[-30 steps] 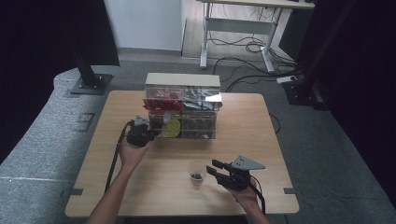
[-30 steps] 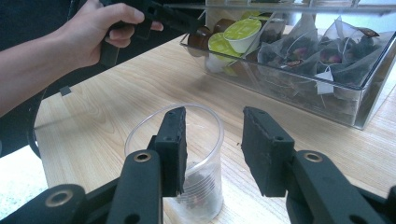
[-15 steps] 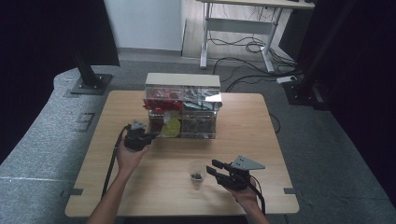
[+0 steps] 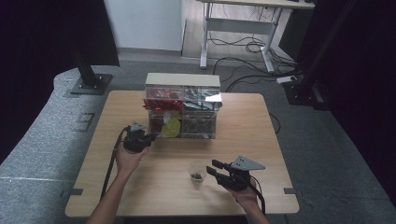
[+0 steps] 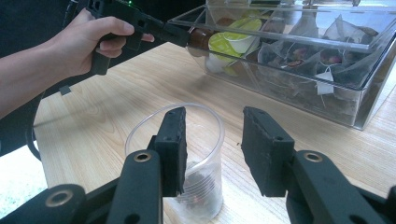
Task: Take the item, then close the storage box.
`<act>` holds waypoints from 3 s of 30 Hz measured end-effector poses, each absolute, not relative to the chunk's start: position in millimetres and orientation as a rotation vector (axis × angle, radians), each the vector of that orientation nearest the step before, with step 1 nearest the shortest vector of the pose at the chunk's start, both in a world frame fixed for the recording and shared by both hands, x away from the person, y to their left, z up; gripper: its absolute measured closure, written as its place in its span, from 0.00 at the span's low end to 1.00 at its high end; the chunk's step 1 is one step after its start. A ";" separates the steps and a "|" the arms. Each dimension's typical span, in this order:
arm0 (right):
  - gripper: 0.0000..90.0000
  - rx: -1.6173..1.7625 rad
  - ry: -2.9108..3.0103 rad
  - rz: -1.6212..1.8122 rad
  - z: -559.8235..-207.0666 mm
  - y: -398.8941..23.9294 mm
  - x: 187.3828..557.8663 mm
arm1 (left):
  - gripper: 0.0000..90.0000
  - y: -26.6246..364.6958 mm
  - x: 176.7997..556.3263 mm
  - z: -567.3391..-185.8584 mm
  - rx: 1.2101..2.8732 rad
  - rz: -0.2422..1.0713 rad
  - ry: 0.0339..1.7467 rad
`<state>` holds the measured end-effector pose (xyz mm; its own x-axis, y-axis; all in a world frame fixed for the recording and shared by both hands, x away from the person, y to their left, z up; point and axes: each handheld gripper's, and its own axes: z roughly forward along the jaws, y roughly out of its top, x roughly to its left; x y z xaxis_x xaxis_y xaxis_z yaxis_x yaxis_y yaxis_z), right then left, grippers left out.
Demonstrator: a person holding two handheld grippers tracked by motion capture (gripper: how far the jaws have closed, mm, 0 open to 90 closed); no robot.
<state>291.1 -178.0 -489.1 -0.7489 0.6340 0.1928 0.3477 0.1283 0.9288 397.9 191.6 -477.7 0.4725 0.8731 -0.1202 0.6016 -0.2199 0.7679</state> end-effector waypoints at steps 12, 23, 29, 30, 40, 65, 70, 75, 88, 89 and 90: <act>0.66 0.967 2.162 1.653 -491.0 -177.7 292.0 | 0.95 192.5 399.4 -481.5 1.930 0.421 1.230; 0.66 0.970 2.164 1.653 -491.9 -179.0 293.1 | 0.94 189.8 395.0 -488.6 1.941 0.404 1.226; 0.66 0.975 2.161 1.649 -492.3 -179.7 293.5 | 0.94 190.0 394.7 -489.3 1.945 0.403 1.223; 0.66 0.975 2.162 1.648 -492.5 -179.7 293.6 | 0.94 190.2 394.7 -489.3 1.948 0.402 1.222; 0.66 0.977 2.163 1.644 -493.5 -180.1 293.6 | 0.93 192.2 394.9 -494.4 1.951 0.389 1.235; 0.58 0.999 2.161 1.622 -495.4 -184.1 295.0 | 0.39 194.7 357.8 -493.7 1.991 0.464 1.146; 0.56 1.014 2.155 1.608 -497.8 -188.8 296.5 | 0.39 194.0 348.8 -496.5 1.997 0.460 1.133; 0.55 1.046 2.153 1.579 -501.9 -194.3 299.3 | 0.39 192.5 336.4 -503.3 2.015 0.454 1.114; 0.50 1.183 2.134 1.475 -518.5 -225.6 298.8 | 0.40 199.1 298.5 -514.8 2.061 0.450 1.080; 0.49 1.188 2.134 1.461 -519.8 -227.7 298.5 | 0.40 200.2 295.8 -515.3 2.062 0.445 1.079; 0.49 1.188 2.134 1.461 -519.8 -227.7 298.5 | 0.40 201.2 292.9 -515.7 2.060 0.446 1.080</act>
<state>298.5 -227.7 -519.8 -0.6156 0.7622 0.2004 0.4626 0.1436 0.8748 292.9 201.2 -515.7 0.5824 0.8120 -0.0373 0.5486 -0.3588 0.7551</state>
